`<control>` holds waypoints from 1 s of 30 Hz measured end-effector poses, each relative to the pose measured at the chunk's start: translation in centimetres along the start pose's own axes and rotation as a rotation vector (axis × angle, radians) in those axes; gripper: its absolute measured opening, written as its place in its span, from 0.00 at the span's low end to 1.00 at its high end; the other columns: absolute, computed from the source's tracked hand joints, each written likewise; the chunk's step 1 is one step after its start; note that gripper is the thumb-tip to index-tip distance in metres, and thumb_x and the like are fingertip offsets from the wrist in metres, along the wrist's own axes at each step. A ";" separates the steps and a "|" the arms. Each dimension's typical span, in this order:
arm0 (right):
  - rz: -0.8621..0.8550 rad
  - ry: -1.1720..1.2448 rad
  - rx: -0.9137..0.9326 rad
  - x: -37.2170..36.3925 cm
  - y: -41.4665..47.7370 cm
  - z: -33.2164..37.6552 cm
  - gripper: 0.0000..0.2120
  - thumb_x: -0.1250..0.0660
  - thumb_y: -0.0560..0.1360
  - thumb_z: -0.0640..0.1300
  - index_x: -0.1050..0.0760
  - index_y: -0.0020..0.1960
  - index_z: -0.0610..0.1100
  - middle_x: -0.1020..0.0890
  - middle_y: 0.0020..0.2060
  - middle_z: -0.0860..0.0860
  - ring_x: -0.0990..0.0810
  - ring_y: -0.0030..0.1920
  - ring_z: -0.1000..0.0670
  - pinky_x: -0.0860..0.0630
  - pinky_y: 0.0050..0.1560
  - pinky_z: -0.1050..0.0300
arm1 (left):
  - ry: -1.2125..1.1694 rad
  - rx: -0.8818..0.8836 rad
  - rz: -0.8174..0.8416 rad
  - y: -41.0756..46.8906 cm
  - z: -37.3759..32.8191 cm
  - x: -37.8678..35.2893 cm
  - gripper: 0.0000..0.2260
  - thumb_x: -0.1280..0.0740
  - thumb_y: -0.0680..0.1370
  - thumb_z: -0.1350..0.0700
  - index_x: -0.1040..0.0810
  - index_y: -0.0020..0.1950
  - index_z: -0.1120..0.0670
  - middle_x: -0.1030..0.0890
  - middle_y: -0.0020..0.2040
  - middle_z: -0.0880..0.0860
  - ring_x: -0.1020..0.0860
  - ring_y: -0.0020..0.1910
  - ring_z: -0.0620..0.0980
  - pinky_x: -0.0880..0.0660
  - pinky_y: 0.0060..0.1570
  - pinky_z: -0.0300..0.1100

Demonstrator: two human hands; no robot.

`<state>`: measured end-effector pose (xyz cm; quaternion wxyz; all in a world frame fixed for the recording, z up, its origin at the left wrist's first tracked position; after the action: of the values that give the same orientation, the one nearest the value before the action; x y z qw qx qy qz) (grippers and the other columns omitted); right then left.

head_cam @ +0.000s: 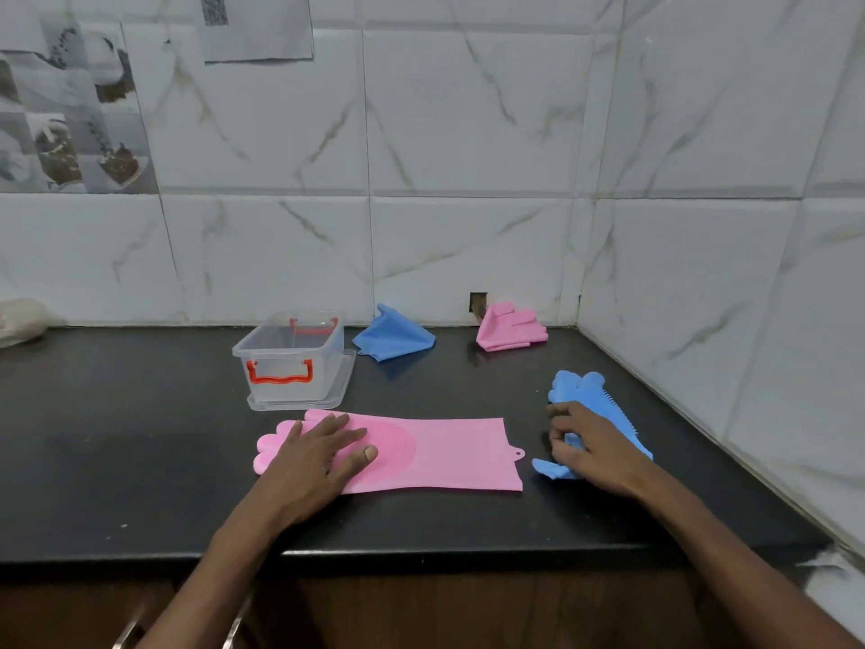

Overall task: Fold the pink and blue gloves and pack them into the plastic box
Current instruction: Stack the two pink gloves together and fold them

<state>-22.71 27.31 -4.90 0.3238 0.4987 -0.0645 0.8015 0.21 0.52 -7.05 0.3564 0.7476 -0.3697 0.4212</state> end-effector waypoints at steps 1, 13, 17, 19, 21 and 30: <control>0.000 0.031 0.022 0.3 -0.1 0.0 0.08 0.36 0.74 0.39 0.28 0.37 0.49 0.24 0.56 0.53 0.27 0.63 0.53 0.35 0.58 0.62 | 0.003 0.002 0.002 0.0 0.0 0.0 0.23 0.45 0.79 0.36 0.30 0.72 0.42 0.37 0.77 0.46 0.41 0.77 0.46 0.56 0.77 0.52; -0.009 -0.426 -0.294 -0.6 4.2 -6.1 0.32 0.50 0.76 0.65 0.51 0.78 0.59 0.50 0.79 0.44 0.49 0.77 0.41 0.45 0.74 0.40 | 0.173 -0.007 0.072 -0.3 -0.2 -0.4 0.35 0.52 0.71 0.25 0.43 0.76 0.35 0.51 0.80 0.41 0.55 0.79 0.43 0.65 0.74 0.48; 0.135 -0.411 -0.227 0.0 5.0 -7.2 0.29 0.51 0.80 0.60 0.55 0.78 0.60 0.55 0.79 0.44 0.55 0.79 0.43 0.51 0.76 0.43 | 0.288 -0.055 0.163 0.5 -0.3 -1.2 0.44 0.62 0.63 0.20 0.56 0.77 0.34 0.58 0.79 0.41 0.61 0.78 0.44 0.67 0.74 0.52; 0.169 -0.450 -0.239 0.3 5.7 -7.1 0.29 0.52 0.79 0.62 0.53 0.78 0.59 0.53 0.79 0.44 0.53 0.78 0.43 0.53 0.75 0.39 | 0.308 -0.066 0.179 0.8 -0.2 -1.4 0.45 0.63 0.62 0.19 0.58 0.77 0.34 0.60 0.79 0.41 0.62 0.78 0.45 0.67 0.74 0.52; 0.023 -0.490 -0.238 1.3 7.5 -5.9 0.29 0.51 0.78 0.64 0.43 0.77 0.56 0.45 0.78 0.45 0.47 0.77 0.45 0.52 0.74 0.38 | 0.288 -0.067 0.171 0.9 -0.3 -1.4 0.45 0.64 0.61 0.20 0.56 0.77 0.34 0.60 0.78 0.40 0.62 0.78 0.44 0.67 0.74 0.51; 0.174 -0.232 -0.075 -2.5 20.4 -0.3 0.30 0.37 0.77 0.57 0.39 0.76 0.52 0.34 0.73 0.42 0.33 0.71 0.41 0.38 0.73 0.44 | -0.160 0.021 -0.156 -0.2 -0.2 0.7 0.28 0.51 0.74 0.33 0.23 0.65 0.41 0.29 0.66 0.35 0.33 0.66 0.41 0.40 0.67 0.40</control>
<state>-34.08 10.35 -2.70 0.2619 0.5680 -0.1742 0.7605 0.56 0.56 -6.40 0.3493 0.8091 -0.3332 0.3351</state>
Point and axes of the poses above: each hand's wrist, its own y-axis towards the middle knuckle, its own x-axis out of the back of the hand, z = x × y, the point moved 4 cm from there along y, towards the middle knuckle
